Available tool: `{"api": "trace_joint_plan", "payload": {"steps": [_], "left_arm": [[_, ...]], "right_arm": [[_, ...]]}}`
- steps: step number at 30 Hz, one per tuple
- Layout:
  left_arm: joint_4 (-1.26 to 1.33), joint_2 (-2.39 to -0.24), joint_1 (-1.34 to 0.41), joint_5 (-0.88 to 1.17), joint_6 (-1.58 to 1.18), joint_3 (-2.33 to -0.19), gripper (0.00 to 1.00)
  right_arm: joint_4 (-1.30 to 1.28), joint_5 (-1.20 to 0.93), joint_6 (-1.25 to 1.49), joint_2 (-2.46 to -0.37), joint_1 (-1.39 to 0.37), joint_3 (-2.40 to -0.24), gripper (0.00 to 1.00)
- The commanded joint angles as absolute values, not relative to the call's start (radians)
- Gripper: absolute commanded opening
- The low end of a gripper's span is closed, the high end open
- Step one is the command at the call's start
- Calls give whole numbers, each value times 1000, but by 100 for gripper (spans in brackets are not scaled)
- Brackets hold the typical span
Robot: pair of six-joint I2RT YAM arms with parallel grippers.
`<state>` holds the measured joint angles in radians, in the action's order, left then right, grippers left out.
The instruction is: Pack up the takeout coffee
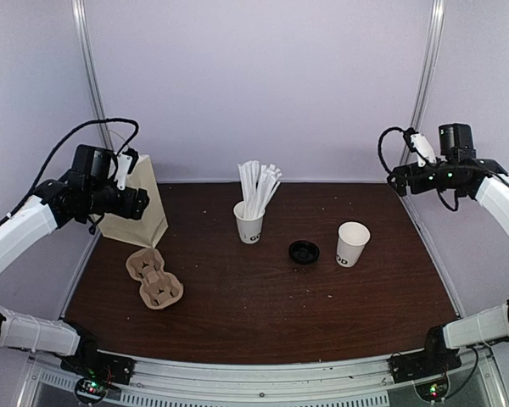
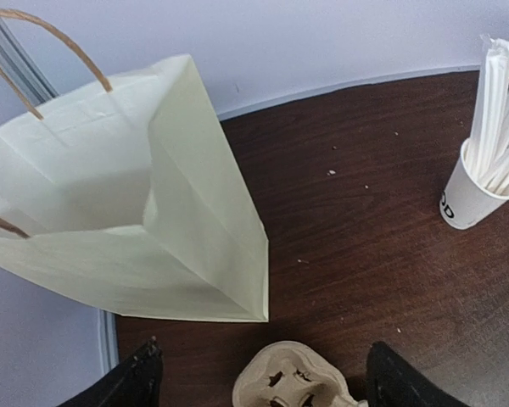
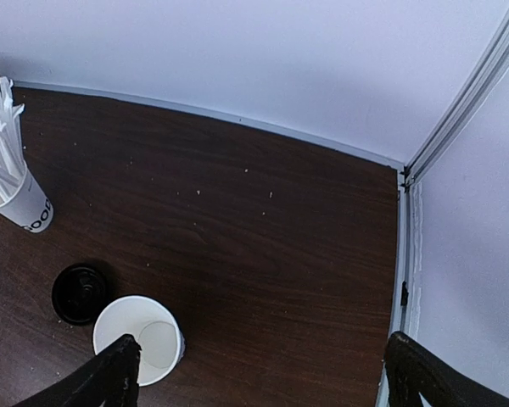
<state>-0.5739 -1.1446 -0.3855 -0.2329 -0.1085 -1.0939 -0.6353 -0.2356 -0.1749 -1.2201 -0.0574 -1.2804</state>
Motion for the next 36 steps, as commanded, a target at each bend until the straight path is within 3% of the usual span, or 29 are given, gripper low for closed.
{"api": "trace_joint_plan", "payload": {"steps": [1,3,7,13,20,27,36], "left_arm": [[-444,-1128,-357,3,-99,-1033,79],[-419,-1130,-355,85,-94,-1009,74],[-359,-1125,-367,212,-87,-959,62],[-299,-1142,-410,365,-67,-924,51],[-249,-1167,-444,460,-83,-921,51],[-219,-1176,-459,475,-85,-920,53],[-197,-1169,-464,466,-90,-919,54]], "right_arm": [[-603,-316,-220,-1184,-35,-1209,100],[-664,-402,-293,-1192,-31,-1195,99],[-759,-473,-384,-1241,-53,-1214,89],[-854,-388,-518,-1334,-178,-1272,79],[-938,-280,-593,-1494,-340,-1372,57],[-1016,-228,-633,-1603,-443,-1415,50],[-1091,-162,-595,-1712,-464,-1445,32]]}}
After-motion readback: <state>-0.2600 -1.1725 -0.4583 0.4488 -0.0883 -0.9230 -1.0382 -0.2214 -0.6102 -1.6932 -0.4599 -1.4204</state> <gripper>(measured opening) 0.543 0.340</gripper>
